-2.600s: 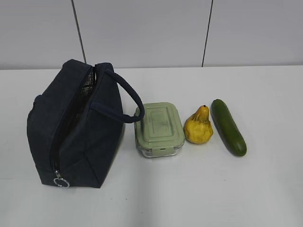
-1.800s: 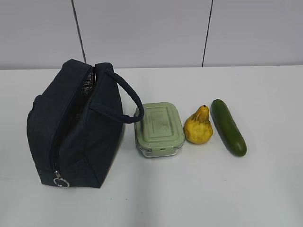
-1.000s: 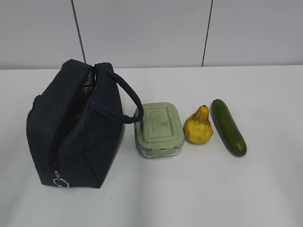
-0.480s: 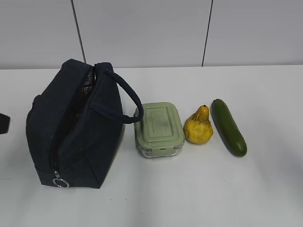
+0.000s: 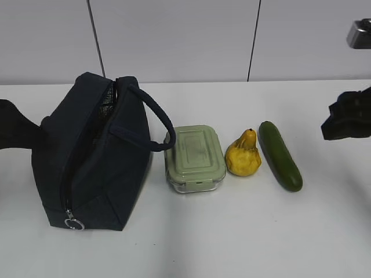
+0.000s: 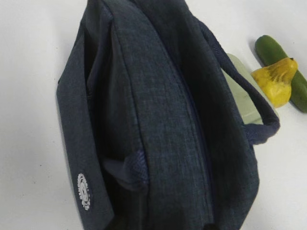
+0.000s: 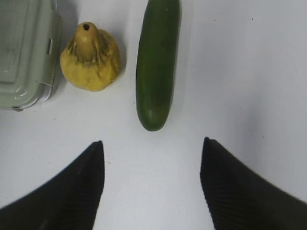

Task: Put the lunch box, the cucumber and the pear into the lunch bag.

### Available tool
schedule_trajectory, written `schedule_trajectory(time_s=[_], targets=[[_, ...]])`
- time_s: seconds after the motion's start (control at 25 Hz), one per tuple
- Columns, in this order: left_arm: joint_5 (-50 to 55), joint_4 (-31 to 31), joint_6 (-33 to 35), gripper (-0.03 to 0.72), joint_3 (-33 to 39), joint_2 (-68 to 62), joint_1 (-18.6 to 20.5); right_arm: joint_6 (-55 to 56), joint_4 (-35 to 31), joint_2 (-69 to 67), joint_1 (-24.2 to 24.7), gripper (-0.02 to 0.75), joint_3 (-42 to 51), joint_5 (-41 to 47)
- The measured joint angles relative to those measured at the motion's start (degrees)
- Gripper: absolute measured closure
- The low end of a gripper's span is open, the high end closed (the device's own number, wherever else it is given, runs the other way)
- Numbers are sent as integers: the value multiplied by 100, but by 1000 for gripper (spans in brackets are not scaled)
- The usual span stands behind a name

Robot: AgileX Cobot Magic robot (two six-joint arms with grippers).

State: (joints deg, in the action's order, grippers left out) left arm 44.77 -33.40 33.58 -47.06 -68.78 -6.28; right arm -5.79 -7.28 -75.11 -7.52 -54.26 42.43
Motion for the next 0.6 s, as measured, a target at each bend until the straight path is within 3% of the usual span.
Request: schedule_trajectory(time_s=[0.28, 0.44, 0.6], targets=[[0, 40, -2, 380, -19, -396, 0, -203, -13, -777, 0, 248, -721, 119], [0, -297, 219, 381, -19, -612, 0, -358, -119, -1049, 0, 248, -924, 182], [-4, -508, 367, 433, -24, -875, 0, -454, -248, -1248, 0, 248, -1008, 191]])
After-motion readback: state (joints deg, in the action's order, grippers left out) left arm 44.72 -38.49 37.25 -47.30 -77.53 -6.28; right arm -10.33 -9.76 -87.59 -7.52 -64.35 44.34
